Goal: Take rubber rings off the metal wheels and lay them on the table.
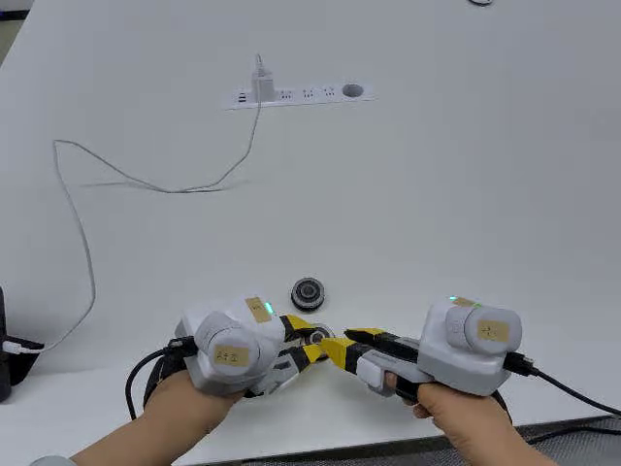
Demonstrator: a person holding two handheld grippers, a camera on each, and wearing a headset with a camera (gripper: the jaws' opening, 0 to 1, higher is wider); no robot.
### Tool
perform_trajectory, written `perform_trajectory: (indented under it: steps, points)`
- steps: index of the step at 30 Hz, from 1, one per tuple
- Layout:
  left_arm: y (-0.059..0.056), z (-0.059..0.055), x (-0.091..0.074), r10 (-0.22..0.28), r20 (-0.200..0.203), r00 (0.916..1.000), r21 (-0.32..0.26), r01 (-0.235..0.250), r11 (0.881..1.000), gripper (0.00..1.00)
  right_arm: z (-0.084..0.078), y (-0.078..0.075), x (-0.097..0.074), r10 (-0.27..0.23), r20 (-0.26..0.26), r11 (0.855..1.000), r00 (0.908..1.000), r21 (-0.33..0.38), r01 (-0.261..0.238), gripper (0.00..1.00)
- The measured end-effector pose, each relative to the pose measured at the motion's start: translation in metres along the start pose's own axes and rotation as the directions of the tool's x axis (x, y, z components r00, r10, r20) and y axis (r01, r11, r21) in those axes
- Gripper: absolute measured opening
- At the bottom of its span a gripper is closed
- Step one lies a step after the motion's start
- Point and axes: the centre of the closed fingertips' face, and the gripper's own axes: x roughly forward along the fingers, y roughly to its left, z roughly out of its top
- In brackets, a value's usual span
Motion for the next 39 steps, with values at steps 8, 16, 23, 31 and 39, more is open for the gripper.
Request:
perform_trajectory:
  steps: [8,16,23,31,39]
  points:
    - [0.0,0.0,0.0,-0.001,0.004,1.0,-0.001,0.001,1.0,0.13,-0.004,-0.005,0.004,-0.007,-0.011,0.996,0.9999,0.091,0.008,0.24]
    - [0.0,0.0,-0.001,-0.001,0.006,1.0,-0.002,0.001,1.0,0.13,-0.007,-0.005,0.006,0.0,-0.028,0.987,0.9996,0.162,0.004,0.24]
    - [0.0,0.0,-0.001,-0.003,0.008,1.0,0.0,0.003,1.0,0.13,-0.008,-0.004,0.008,0.006,-0.054,0.977,0.9985,0.212,0.006,0.24]
    - [0.0,0.0,-0.001,-0.005,0.01,0.9999,0.001,0.005,1.0,0.13,-0.009,-0.002,0.011,0.029,-0.062,0.963,0.9977,0.271,-0.011,0.24]
    - [0.001,-0.001,-0.001,-0.005,0.012,0.9999,-0.001,0.005,1.0,0.13,-0.008,0.0,0.011,0.049,-0.053,0.955,0.9974,0.295,-0.031,0.24]
